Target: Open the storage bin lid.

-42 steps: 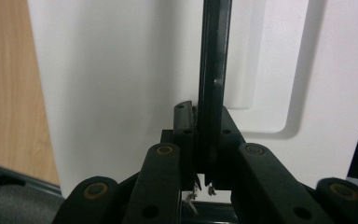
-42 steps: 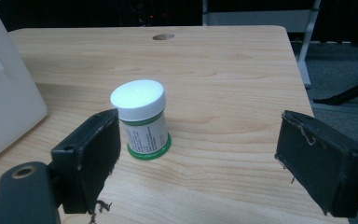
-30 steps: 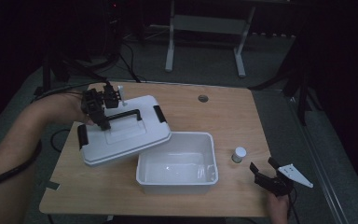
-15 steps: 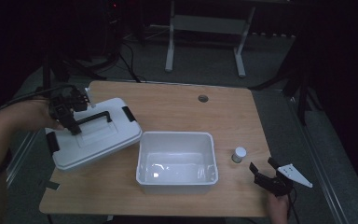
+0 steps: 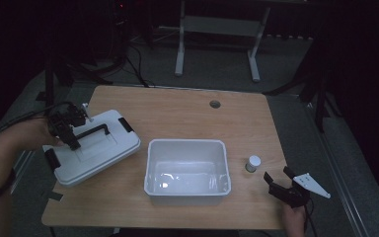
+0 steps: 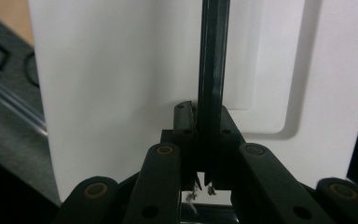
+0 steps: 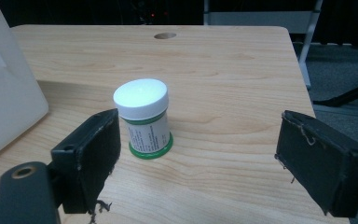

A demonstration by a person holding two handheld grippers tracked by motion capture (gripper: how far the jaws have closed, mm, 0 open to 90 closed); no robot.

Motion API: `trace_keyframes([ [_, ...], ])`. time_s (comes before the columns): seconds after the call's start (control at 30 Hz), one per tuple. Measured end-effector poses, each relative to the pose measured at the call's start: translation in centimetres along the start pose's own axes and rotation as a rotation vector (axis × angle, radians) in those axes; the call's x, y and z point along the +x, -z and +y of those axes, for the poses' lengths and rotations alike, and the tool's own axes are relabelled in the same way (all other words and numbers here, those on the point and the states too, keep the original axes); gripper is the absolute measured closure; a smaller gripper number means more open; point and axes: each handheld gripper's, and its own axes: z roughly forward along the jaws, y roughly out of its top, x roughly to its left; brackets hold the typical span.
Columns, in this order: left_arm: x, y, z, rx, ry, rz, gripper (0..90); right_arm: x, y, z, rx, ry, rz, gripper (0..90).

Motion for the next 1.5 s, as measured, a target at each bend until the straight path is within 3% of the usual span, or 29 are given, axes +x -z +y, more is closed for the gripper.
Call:
trace_keyframes([
  [0.2, 0.4, -2.8, 0.5, 0.004, 0.016, -0.038, 83.6, 0.0, 0.0, 0.0, 0.000, -0.003, 0.001, 13.4],
  [0.43, 0.0, -6.2, 1.6, -0.007, 0.011, -0.081, 83.6, 0.0, 0.0, 0.0, 0.004, 0.000, -0.002, 13.3],
  [0.5, 0.0, -6.2, 1.6, -0.007, 0.011, -0.081, 83.6, 0.0, 0.0, 0.0, 0.004, 0.001, -0.003, 13.3],
  [0.57, -0.2, -7.6, 1.9, 0.009, 0.012, -0.101, 83.6, 0.0, -0.1, 0.0, 0.006, 0.001, -0.001, 13.3],
  [0.67, -0.3, -8.1, 1.9, 0.021, 0.012, -0.095, 83.6, 0.0, -0.1, 0.0, 0.005, 0.002, 0.000, 13.4],
  [0.97, -0.7, -10.2, 1.4, 0.048, 0.019, -0.170, 83.4, 0.1, -0.1, 0.0, 0.008, 0.005, 0.001, 13.4],
  [1.1, -0.8, -11.2, 1.1, 0.066, 0.022, -0.182, 83.3, 0.1, -0.1, 0.0, 0.010, 0.004, 0.001, 13.3],
  [1.3, -0.6, -11.2, 0.9, 0.050, 0.022, -0.192, 83.2, 0.1, -0.1, 0.1, 0.011, 0.003, 0.001, 13.4],
  [1.37, -0.6, -11.1, 0.9, 0.040, 0.010, -0.188, 78.2, 0.0, -0.1, 0.2, 0.016, 0.000, 0.002, 13.4],
  [1.5, -0.4, -10.8, 0.8, 0.008, 0.023, -0.175, 57.3, -0.1, -0.1, 0.4, 0.026, -0.008, 0.009, 13.4],
])
